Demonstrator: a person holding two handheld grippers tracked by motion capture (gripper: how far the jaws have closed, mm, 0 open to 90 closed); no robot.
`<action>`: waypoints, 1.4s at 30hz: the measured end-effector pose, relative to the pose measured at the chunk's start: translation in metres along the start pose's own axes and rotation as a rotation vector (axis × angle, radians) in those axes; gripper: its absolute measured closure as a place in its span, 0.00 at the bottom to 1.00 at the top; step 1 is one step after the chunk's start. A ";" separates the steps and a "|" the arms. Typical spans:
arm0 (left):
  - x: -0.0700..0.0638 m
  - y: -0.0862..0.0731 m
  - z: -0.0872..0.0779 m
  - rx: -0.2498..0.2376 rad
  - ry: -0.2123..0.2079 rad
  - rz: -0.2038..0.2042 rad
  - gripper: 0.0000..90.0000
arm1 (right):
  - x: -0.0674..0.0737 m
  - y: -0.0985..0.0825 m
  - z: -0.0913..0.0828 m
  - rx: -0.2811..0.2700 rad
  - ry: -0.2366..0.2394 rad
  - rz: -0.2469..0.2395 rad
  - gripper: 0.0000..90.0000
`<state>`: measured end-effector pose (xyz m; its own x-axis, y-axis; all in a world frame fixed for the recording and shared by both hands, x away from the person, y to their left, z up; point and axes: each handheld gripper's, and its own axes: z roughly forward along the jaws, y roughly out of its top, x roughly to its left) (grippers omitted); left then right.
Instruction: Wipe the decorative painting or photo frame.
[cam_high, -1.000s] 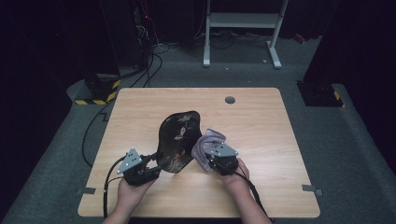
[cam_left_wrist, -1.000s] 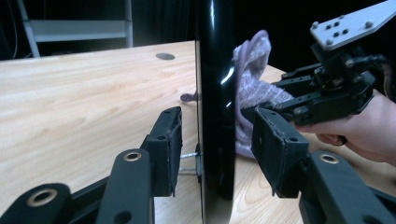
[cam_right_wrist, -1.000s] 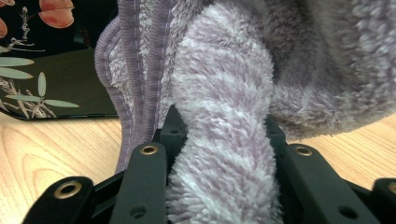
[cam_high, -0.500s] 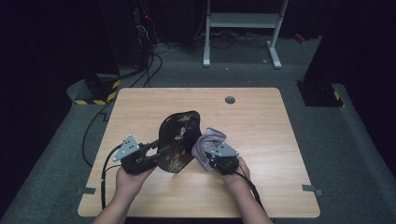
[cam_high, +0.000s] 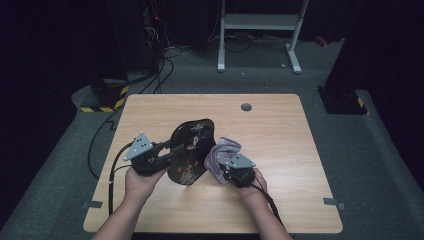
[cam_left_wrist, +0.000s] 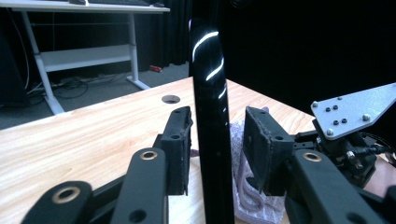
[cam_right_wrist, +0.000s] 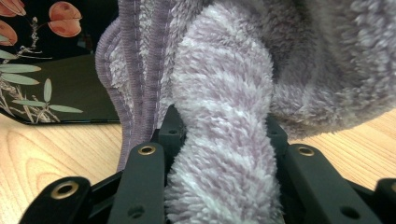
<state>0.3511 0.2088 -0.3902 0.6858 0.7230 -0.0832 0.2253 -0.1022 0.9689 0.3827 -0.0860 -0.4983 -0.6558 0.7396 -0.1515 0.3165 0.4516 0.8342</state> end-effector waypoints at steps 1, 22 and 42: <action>-0.001 0.001 0.001 0.001 0.000 -0.001 0.69 | 0.000 0.000 0.000 0.001 0.000 0.000 0.70; 0.002 0.002 0.003 0.004 0.029 -0.008 0.85 | 0.000 -0.001 0.001 0.005 0.009 0.013 0.71; 0.000 -0.001 0.003 -0.018 0.051 -0.029 0.86 | 0.075 0.045 -0.007 -0.067 0.157 -0.150 0.71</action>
<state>0.3530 0.2068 -0.3919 0.6427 0.7596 -0.0997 0.2321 -0.0690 0.9702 0.3427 -0.0136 -0.4681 -0.7924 0.5776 -0.1962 0.1651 0.5127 0.8426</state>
